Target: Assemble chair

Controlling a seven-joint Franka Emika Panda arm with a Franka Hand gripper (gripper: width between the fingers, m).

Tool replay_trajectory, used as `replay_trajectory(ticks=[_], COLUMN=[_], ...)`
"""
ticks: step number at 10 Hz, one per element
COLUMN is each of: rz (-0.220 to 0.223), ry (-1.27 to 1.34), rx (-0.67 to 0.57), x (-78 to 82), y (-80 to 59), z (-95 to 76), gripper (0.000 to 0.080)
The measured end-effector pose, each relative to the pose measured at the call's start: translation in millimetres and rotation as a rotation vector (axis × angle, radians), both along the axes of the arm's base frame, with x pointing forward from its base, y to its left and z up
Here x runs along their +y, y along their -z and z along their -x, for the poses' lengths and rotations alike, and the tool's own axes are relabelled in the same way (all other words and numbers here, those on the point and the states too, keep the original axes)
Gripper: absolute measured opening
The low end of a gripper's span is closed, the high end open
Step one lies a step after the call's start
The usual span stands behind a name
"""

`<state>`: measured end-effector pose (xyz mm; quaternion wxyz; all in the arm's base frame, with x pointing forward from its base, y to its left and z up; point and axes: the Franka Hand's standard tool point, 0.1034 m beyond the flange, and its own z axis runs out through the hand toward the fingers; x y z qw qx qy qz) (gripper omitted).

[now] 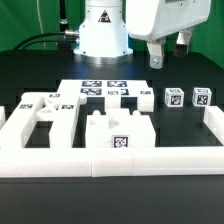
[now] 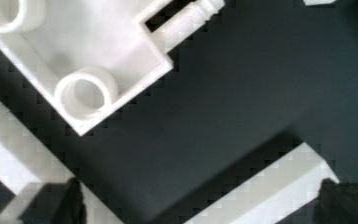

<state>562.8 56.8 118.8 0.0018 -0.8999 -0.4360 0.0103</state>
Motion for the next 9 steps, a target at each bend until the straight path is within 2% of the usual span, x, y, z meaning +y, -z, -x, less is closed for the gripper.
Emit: replay_trajectory(ticks=[5, 9], rz=[0.0, -0.011], ry=[-0.004, -0.106], rx=[0.001, -0.019], x=[-0.9, -39.6], y=[1.8, 52.4], z=[0.0, -7.9], gripper=[0.0649, 0.0649])
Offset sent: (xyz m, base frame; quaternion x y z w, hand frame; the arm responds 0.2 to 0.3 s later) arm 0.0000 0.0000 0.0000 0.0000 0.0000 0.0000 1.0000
